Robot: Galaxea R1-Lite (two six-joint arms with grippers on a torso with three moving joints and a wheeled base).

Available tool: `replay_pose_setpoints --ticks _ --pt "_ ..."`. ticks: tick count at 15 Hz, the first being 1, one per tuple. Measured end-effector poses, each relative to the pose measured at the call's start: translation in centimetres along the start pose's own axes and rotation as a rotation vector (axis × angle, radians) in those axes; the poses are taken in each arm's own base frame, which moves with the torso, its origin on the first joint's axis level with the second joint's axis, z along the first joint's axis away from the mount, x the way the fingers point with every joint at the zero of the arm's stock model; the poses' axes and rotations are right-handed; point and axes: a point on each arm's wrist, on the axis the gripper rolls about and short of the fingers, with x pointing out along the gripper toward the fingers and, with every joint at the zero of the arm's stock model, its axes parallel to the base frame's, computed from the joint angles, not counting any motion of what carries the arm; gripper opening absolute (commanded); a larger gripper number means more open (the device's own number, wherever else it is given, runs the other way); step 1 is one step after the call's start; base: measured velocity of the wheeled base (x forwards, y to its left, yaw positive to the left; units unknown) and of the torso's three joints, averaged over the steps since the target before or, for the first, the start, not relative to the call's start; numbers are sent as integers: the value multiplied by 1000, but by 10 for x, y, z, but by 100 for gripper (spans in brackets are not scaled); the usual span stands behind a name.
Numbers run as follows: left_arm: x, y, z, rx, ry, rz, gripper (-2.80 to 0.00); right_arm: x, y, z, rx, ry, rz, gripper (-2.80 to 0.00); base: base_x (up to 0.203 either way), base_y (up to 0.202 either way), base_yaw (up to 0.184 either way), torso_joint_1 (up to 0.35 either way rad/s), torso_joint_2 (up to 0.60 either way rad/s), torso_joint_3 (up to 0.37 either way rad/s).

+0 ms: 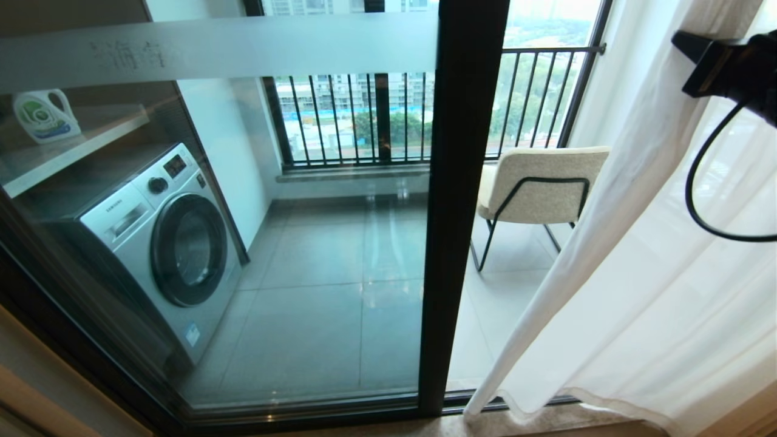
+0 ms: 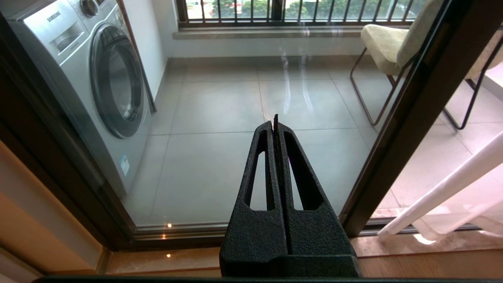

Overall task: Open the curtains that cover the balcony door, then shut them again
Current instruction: Close the inner curtains on both sides

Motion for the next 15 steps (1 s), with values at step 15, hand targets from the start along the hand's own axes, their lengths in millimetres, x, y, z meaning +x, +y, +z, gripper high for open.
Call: replay_pose_setpoints --ticks 15 --pt "0 0 0 3 1 0 -280 0 7 2 4 -6 19 -280 0 156 2 3 3 2"
